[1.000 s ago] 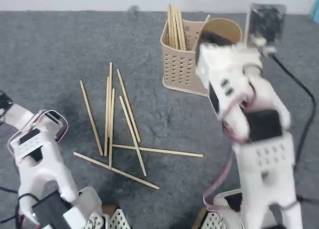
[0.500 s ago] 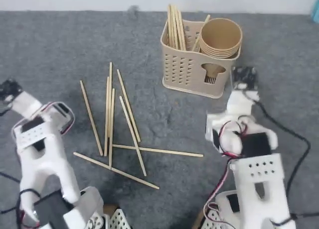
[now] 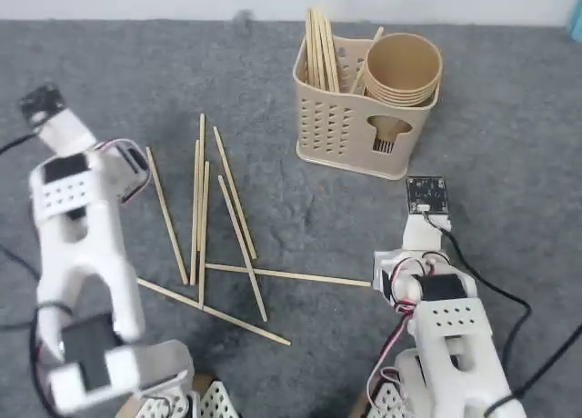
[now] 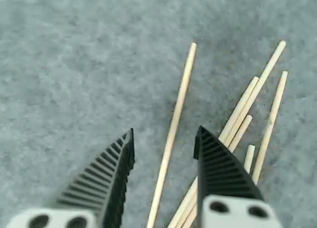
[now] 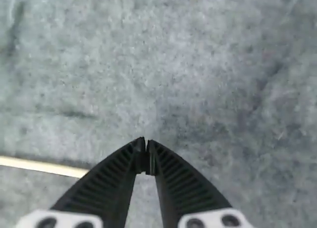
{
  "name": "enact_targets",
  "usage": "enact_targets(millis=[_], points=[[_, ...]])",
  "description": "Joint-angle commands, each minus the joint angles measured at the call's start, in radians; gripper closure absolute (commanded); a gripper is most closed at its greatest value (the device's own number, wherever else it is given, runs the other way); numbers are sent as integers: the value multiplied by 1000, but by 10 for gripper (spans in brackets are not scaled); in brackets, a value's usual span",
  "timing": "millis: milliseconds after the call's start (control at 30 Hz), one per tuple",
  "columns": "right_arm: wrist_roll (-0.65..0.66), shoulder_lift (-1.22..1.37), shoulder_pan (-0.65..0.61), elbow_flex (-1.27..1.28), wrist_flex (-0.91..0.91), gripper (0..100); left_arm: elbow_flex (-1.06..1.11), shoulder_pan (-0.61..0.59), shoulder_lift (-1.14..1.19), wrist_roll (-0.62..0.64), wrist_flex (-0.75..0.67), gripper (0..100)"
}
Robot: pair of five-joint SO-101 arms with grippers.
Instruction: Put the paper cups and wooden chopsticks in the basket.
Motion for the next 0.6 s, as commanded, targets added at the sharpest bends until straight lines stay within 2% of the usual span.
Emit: enact_targets(millis=[0, 433, 567], points=[[17, -30, 8, -6, -24, 991, -147, 14, 144, 2, 12, 809], [21, -30, 7, 6, -31, 991, -576, 20, 603, -6, 14, 809], [21, -30, 7, 6, -33, 991, -664, 51, 706, -84, 52, 809]])
